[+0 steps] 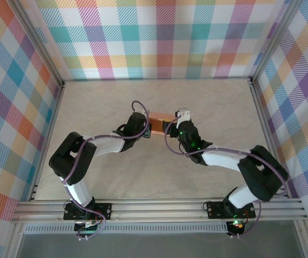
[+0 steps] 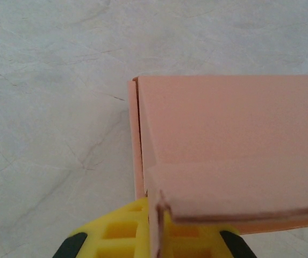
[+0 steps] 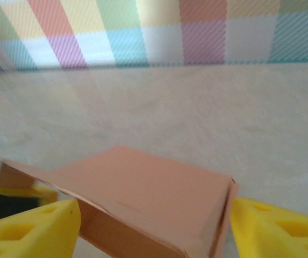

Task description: Fold the paper box

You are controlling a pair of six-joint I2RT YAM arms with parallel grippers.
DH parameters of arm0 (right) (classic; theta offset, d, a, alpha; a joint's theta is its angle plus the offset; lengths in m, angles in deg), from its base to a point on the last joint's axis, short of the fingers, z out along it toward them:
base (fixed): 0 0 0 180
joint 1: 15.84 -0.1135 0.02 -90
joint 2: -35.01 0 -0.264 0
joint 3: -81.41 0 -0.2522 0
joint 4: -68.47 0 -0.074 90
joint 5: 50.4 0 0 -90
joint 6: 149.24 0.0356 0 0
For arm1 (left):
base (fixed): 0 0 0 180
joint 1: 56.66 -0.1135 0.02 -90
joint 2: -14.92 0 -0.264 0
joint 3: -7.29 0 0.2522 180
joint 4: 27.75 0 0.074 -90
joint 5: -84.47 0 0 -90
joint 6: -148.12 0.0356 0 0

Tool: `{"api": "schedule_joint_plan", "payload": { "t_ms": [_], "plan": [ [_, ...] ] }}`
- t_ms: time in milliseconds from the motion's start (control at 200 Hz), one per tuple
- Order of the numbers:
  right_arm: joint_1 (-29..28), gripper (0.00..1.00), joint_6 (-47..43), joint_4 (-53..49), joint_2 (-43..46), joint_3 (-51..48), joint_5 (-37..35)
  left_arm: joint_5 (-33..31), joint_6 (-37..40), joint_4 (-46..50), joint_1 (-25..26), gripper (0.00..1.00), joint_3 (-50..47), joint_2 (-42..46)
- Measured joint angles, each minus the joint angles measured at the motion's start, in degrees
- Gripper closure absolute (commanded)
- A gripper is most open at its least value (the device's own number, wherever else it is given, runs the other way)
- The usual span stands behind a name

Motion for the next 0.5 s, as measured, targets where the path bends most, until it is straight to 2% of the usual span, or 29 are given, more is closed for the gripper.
{"api": "schedule_joint_plan", "payload": {
  "t_ms": [125, 275, 420, 500],
  "plan": [
    [0.0, 0.16, -1.31, -1.55, 6.45, -0.26, 0.68, 0.0, 0.2, 0.04, 0.0, 1.0, -0.07, 0.0],
    [1.2, 0.16, 0.33, -6.67, 11.54, 0.2, 0.74, 0.02, 0.22, 0.04, 0.0, 0.99, -0.07, 0.0],
    [7.45, 0.15, 9.4, -21.55, 10.29, 7.58, 4.33, 0.02, 0.39, 0.04, 0.0, 0.89, -0.11, 0.0],
    [10.64, 0.15, 14.19, -27.47, 7.52, 12.28, 7.76, 0.02, 0.42, -0.02, 0.02, 0.79, -0.44, 0.0]
  ]
}}
